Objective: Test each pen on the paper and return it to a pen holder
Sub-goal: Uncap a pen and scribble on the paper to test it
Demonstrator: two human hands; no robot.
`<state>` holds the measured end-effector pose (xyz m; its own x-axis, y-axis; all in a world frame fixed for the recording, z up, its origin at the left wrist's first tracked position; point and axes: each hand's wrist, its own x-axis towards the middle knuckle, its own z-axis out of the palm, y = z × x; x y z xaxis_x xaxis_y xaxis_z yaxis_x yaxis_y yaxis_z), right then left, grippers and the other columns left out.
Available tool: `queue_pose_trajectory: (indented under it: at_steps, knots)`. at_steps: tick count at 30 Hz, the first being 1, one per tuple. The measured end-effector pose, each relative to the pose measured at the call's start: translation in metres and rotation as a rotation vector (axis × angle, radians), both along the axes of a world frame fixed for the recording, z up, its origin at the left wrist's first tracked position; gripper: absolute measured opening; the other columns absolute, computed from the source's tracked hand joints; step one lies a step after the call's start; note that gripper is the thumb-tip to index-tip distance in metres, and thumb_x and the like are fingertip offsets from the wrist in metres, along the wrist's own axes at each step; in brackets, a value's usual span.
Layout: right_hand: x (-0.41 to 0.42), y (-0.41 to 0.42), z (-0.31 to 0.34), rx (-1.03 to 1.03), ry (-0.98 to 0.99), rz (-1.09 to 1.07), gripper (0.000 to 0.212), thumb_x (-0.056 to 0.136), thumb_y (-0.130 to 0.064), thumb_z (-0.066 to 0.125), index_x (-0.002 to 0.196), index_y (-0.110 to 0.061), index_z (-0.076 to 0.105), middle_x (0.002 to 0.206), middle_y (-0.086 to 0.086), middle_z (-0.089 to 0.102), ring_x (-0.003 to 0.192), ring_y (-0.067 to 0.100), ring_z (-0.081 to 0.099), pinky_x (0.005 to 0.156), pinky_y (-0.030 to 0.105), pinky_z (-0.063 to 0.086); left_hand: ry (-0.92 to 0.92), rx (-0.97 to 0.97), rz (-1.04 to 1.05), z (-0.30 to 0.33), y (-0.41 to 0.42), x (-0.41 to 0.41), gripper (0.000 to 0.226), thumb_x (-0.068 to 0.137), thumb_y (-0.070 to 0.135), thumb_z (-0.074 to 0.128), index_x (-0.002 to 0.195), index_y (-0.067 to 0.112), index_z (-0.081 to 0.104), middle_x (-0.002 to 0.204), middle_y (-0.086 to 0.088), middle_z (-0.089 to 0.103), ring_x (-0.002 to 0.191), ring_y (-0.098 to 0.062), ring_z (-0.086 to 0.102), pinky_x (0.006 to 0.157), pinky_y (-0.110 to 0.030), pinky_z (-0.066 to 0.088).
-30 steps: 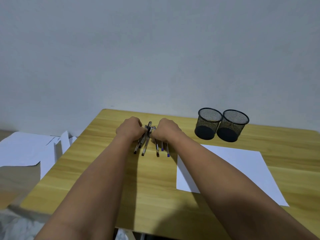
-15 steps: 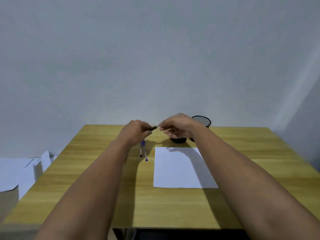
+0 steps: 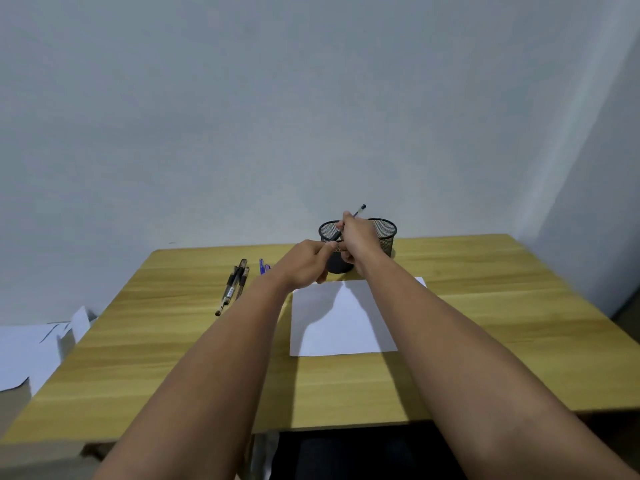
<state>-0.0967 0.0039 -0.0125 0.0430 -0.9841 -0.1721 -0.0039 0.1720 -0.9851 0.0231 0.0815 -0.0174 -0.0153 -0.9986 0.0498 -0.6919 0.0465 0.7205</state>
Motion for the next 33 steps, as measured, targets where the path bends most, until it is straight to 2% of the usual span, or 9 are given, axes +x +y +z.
queue_pose_trajectory:
  at_steps: [2,4,7,12,16,19,23,26,33]
  knots:
    - [0.003,-0.004,-0.002,0.050,-0.002,-0.011,0.031,0.109,-0.028,0.044,0.088,-0.014,0.061,0.072,0.004,0.049,0.056,0.018,0.042,0.040,0.019,0.027,0.055,0.068,-0.002,0.005,-0.001,-0.006,0.057,0.109,0.040,0.036,0.085,-0.003,0.065,0.070,-0.016,0.070,0.062,-0.019,0.062,0.083,-0.042,0.056]
    - [-0.001,-0.010,-0.004,0.098,-0.060,-0.077,0.026,0.108,-0.025,0.043,0.092,-0.013,0.059,0.069,0.004,0.046,0.053,0.018,0.039,0.038,0.014,0.027,0.115,0.183,-0.016,0.011,0.000,-0.004,0.051,0.109,0.041,0.037,0.085,0.002,0.060,0.069,-0.010,0.066,0.065,-0.023,0.063,0.086,-0.045,0.059]
    - [-0.031,-0.021,0.003,0.127,-0.187,-0.262,0.023,0.105,-0.017,0.044,0.084,-0.016,0.054,0.065,0.002,0.038,0.049,0.016,0.030,0.039,0.009,0.023,0.017,0.339,-0.031,0.007,0.005,0.016,0.047,0.107,0.044,0.040,0.076,0.011,0.052,0.068,-0.005,0.066,0.067,-0.023,0.064,0.083,-0.043,0.058]
    - [-0.059,-0.022,0.003,-0.232,-0.020,-0.230,0.026,0.106,-0.030,0.064,0.084,-0.017,0.064,0.068,0.001,0.063,0.050,0.010,0.051,0.039,0.017,0.037,-0.346,0.083,0.247,-0.025,-0.005,0.056,0.041,0.102,0.049,0.046,0.080,0.018,0.060,0.087,-0.004,0.069,0.084,-0.026,0.066,0.067,-0.032,0.044]
    - [-0.043,0.007,-0.042,-0.426,0.119,-0.098,0.029,0.109,-0.039,0.056,0.093,-0.021,0.072,0.079,0.002,0.079,0.057,0.010,0.061,0.055,0.025,0.048,-0.665,0.043,0.325,-0.048,-0.016,0.053,0.039,0.101,0.048,0.046,0.110,0.019,0.071,0.116,-0.008,0.064,0.116,-0.033,0.055,0.098,-0.050,0.046]
    - [-0.041,0.037,-0.085,-0.578,0.481,-0.030,0.028,0.110,-0.043,0.050,0.098,-0.025,0.069,0.084,-0.006,0.076,0.076,0.013,0.067,0.067,0.035,0.051,-0.788,0.064,0.356,-0.068,-0.024,0.051,0.041,0.101,0.045,0.046,0.118,0.017,0.070,0.128,-0.010,0.058,0.126,-0.036,0.047,0.111,-0.061,0.033]
    - [-0.036,0.053,-0.123,-0.656,0.926,0.145,0.017,0.109,-0.034,0.050,0.119,-0.025,0.061,0.112,-0.003,0.070,0.111,0.024,0.063,0.099,0.048,0.047,-0.778,0.110,0.358,-0.081,-0.027,0.052,0.043,0.102,0.043,0.044,0.124,0.014,0.067,0.137,-0.012,0.054,0.134,-0.038,0.041,0.112,-0.060,0.032]
    - [-0.036,0.052,-0.132,-0.562,1.027,0.228,0.020,0.111,-0.028,0.049,0.128,-0.021,0.057,0.133,0.000,0.067,0.142,0.027,0.050,0.121,0.054,0.028,-0.780,0.080,0.350,-0.086,-0.025,0.050,0.045,0.101,0.044,0.043,0.129,0.016,0.063,0.140,-0.012,0.053,0.137,-0.039,0.040,0.110,-0.062,0.033]
    - [-0.056,0.056,-0.131,-0.554,1.005,0.224,0.022,0.110,-0.025,0.051,0.130,-0.019,0.057,0.132,0.000,0.066,0.137,0.027,0.054,0.125,0.053,0.022,-0.610,-0.205,0.265,-0.092,-0.005,0.042,0.040,0.102,0.036,0.047,0.134,0.018,0.063,0.135,-0.005,0.060,0.126,-0.029,0.053,0.090,-0.046,0.050]
